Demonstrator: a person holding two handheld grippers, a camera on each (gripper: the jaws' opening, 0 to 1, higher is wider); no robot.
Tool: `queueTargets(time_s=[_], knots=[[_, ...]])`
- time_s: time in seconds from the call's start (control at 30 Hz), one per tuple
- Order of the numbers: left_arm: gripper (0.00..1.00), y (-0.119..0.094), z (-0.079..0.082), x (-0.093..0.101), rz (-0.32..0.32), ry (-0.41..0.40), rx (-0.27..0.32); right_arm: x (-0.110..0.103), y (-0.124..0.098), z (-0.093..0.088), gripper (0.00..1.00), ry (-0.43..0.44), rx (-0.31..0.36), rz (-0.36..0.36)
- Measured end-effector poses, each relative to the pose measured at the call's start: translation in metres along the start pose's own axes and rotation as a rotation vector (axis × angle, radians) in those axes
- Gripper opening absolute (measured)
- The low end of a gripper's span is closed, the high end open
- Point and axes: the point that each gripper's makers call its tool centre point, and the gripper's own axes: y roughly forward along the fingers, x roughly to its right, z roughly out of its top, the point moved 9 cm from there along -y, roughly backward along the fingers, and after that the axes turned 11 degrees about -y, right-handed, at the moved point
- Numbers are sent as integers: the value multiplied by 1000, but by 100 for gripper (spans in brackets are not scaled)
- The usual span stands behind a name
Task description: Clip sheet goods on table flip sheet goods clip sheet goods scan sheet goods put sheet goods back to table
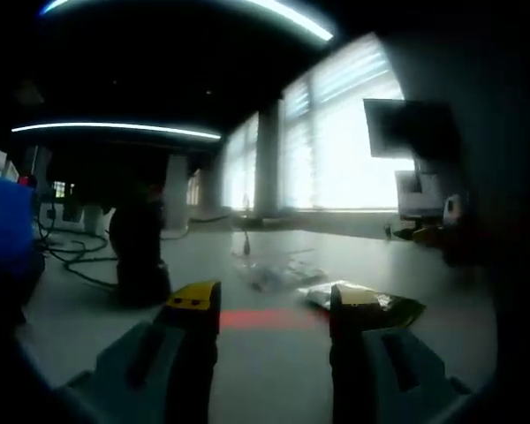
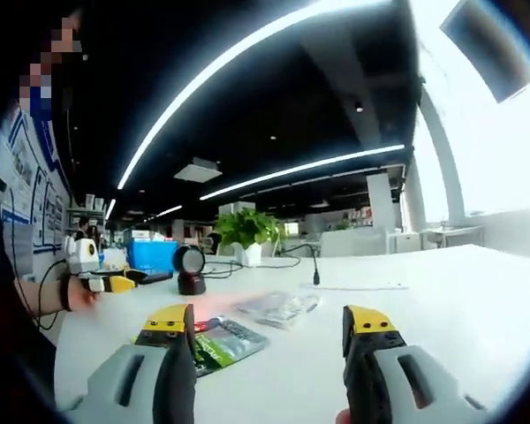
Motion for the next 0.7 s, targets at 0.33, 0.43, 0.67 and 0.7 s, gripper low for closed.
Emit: queueTargets(time_s=[0.33,0.43,0.67,0.7], knots=[[42,0,-1,0,1,1,-7,-6,-4,-8,53,-9,13,-3],[42,0,-1,0,-1,4,-10,-3,-4,-9,52,4,6,-10],[42,0,-1,-1,2,11,-12,-9,-2,-13,39,-27,-49,22],[42,0,-1,-1,4,10,-13,-8,-2,-13,39,-28,-50,21]])
